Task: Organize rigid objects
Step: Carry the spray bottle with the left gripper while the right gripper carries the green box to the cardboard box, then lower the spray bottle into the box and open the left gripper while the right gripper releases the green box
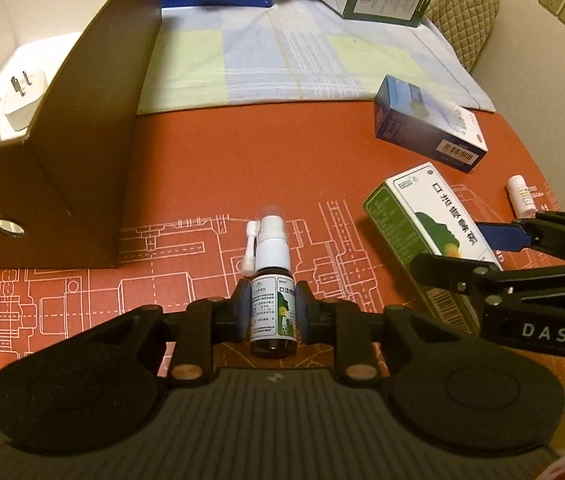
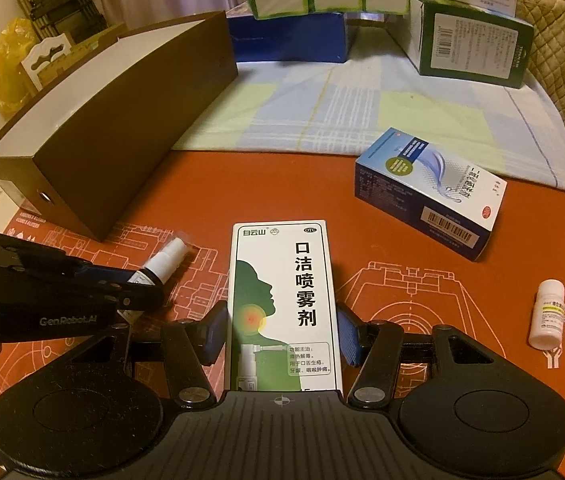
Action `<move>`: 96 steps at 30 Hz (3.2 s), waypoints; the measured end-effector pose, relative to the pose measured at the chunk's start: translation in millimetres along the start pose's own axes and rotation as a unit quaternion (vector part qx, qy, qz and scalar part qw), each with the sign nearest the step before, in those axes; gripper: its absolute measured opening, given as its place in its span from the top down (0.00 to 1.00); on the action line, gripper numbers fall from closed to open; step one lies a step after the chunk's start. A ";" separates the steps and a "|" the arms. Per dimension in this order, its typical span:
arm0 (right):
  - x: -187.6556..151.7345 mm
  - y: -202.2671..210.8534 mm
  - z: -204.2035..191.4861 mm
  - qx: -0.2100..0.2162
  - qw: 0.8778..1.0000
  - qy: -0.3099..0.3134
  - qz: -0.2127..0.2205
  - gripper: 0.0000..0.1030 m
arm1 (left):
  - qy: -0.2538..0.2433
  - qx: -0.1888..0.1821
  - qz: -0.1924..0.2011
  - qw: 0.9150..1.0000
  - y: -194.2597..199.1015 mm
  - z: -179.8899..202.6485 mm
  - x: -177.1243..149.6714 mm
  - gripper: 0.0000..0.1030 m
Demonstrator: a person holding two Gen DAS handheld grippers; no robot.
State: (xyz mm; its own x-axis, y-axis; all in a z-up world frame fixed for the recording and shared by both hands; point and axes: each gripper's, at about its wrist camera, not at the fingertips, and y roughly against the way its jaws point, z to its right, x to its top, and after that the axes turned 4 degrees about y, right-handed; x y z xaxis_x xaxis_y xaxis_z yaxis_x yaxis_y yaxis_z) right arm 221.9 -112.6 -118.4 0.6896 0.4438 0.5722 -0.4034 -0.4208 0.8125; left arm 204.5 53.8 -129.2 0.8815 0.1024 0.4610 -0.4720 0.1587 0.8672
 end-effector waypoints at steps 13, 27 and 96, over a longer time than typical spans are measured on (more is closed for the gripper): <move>7.3 5.5 -2.1 0.000 1.000 0.000 0.014 0.49 | 0.001 -0.013 0.034 0.999 25.0 2.7 11.8 0.82; 30.2 23.5 -16.1 0.022 0.999 -0.016 0.042 0.49 | 0.020 -0.037 0.102 0.994 80.0 -11.3 34.6 0.82; 281.0 -153.6 -152.6 0.005 0.997 0.037 0.069 0.46 | 0.035 0.043 0.099 0.994 21.4 -257.6 230.7 0.64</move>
State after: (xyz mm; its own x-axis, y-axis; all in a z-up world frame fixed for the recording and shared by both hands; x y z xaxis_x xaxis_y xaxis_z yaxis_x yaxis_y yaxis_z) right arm 385.9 197.5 -65.4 0.5824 0.4382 0.6847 -0.4843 -0.4894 0.7252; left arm 393.7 333.7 -52.8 0.7665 0.1910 0.6132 -0.6308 0.0439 0.7747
